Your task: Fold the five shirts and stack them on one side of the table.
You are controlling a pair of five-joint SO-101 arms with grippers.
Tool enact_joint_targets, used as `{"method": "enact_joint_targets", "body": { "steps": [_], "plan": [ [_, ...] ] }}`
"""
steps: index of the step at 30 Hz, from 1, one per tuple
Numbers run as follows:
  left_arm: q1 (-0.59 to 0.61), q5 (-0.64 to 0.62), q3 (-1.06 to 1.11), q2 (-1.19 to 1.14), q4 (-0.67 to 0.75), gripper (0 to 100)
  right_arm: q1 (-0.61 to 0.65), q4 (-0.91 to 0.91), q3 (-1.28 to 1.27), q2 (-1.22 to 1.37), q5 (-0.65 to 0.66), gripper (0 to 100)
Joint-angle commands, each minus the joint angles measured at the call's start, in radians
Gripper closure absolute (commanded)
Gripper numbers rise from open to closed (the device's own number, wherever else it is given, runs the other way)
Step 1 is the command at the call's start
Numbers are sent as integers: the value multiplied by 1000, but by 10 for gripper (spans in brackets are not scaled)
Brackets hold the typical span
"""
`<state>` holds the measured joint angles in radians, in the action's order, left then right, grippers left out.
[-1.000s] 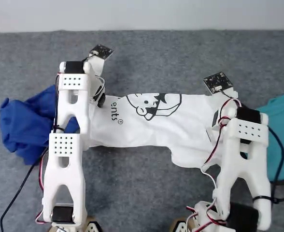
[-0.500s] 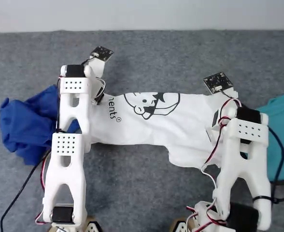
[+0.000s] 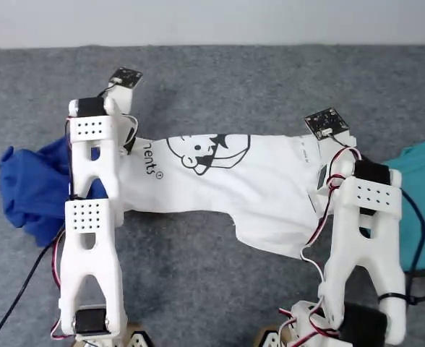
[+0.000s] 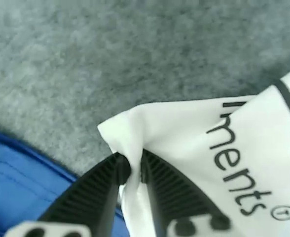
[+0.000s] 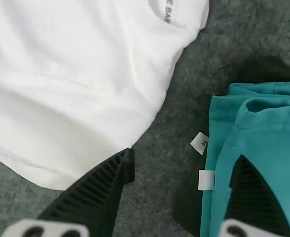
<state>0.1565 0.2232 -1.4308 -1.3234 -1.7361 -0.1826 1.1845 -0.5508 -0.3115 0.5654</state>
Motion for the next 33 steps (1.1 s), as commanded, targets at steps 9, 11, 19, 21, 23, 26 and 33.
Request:
{"method": "enact_joint_targets", "body": {
  "steps": [9, 11, 19, 21, 23, 26, 33],
  "plan": [
    [-18, -18, -22, 34, -18, 982, 71, -461, 83, 205, -199, 686],
    [-29, -18, -22, 32, -18, 982, 105, -458, 190, 317, -219, 685],
    [-37, -18, -30, -25, -18, 982, 186, -262, 620, 653, -224, 685],
    [-37, -18, -30, -21, -18, 982, 180, -252, 672, 711, -222, 685],
    [-37, -18, -30, -20, -18, 982, 179, -255, 694, 769, -219, 685],
    [-37, -18, -30, -20, -18, 982, 179, -259, 709, 846, -218, 686],
    [-37, -18, -30, -21, -18, 982, 176, -254, 712, 901, -218, 879]
  ]
}}
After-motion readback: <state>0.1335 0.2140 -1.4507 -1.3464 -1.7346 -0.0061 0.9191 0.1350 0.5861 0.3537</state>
